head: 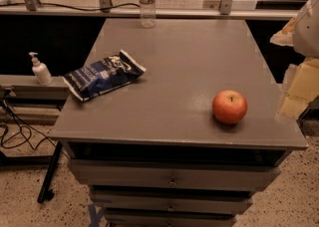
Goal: Pick apple
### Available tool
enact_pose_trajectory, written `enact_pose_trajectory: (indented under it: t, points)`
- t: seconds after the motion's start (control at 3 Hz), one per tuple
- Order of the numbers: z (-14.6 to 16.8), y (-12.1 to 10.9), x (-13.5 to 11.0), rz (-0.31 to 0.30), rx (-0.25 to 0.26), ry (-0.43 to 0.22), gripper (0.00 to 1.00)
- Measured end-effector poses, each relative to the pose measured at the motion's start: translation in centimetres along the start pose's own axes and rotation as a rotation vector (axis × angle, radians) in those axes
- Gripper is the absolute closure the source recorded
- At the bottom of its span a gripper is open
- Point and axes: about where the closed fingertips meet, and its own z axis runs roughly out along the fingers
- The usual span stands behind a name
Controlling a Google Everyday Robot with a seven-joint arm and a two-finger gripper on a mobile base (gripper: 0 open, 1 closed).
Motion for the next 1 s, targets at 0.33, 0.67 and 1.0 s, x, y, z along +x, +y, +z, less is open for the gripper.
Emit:
enact_pose_trajectory:
  t: [0.33,0.67,1.0]
  points:
    - [0.0,0.0,0.0,0.0,0.002,-0.002,0.0]
    - [0.6,-0.5,0.0,0.029,0.0,-0.091,0.0]
    - [2.6,-1.5,0.0,0.065,-0.015,-0.237,0.0]
